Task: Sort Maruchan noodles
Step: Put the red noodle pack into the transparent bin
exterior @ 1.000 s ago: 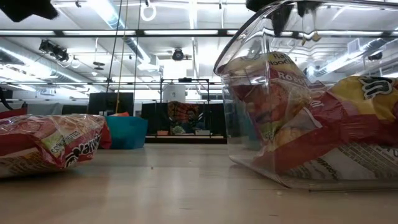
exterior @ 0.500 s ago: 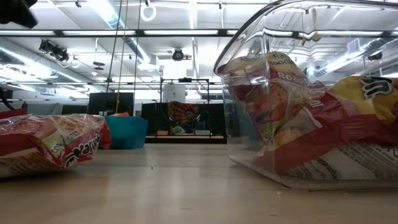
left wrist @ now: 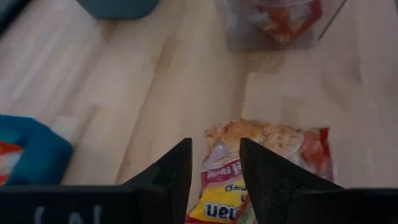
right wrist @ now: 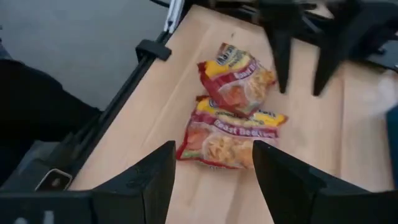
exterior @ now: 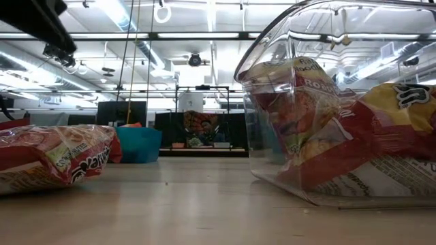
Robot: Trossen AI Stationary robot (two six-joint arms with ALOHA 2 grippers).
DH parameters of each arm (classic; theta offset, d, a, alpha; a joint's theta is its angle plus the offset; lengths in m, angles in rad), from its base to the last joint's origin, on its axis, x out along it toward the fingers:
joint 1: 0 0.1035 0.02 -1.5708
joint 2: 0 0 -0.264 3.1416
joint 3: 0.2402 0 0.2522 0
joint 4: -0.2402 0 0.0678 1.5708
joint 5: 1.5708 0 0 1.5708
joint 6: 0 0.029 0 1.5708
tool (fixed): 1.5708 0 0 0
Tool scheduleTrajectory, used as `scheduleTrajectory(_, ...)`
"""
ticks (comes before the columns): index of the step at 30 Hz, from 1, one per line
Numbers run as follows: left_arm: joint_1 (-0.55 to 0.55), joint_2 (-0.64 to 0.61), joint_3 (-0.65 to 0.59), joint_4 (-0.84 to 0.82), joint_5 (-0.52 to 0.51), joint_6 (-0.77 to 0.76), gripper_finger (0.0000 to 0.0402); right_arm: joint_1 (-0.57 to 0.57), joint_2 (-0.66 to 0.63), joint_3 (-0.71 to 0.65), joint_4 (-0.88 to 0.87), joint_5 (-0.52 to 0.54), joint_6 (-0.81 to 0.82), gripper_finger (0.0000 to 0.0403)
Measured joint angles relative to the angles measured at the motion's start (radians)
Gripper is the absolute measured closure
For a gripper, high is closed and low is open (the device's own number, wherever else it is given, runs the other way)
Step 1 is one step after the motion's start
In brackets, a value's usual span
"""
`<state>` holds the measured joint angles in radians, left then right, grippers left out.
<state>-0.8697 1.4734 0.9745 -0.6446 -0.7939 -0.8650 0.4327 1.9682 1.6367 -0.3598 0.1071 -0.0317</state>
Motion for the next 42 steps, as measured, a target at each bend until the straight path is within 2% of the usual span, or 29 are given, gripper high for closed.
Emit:
scheduleTrajectory(5, 0.014, 0.0, 0.0, -0.015, 0.083, 0.033, 0.026, -0.003, 0.062, 0.0, 0.02, -0.004, -0.015, 0.0183)
scheduleTrajectory(13, -0.028, 0.0, -0.006, -0.053, 0.053, 0.051, 0.026, -0.007, 0.088, 0.0, -0.05, -0.051, 0.02, 0.0184)
scheduleTrajectory(18, -0.044, -0.001, -0.085, 0.054, 0.024, 0.065, 0.026, 0.022, 0.063, 0.001, -0.039, 0.009, 0.032, 0.0184)
scheduleTrajectory(24, -0.044, -0.002, -0.179, 0.23, 0.094, 0.055, 0.026, 0.03, 0.088, 0.0, 0.004, -0.008, 0.038, 0.0184)
scheduleTrajectory(30, -0.055, -0.004, -0.182, 0.291, 0.206, 0.011, 0.026, 0.031, 0.11, -0.001, 0.033, -0.021, 0.028, 0.0184)
scheduleTrajectory(37, -0.048, -0.005, -0.182, 0.416, 0.252, -0.069, 0.026, 0.041, 0.143, 0.002, 0.132, -0.024, 0.002, 0.0184)
scheduleTrajectory(42, -0.048, -0.005, -0.181, 0.45, 0.283, -0.138, 0.026, 0.056, 0.164, -0.002, 0.138, -0.023, -0.049, 0.0184)
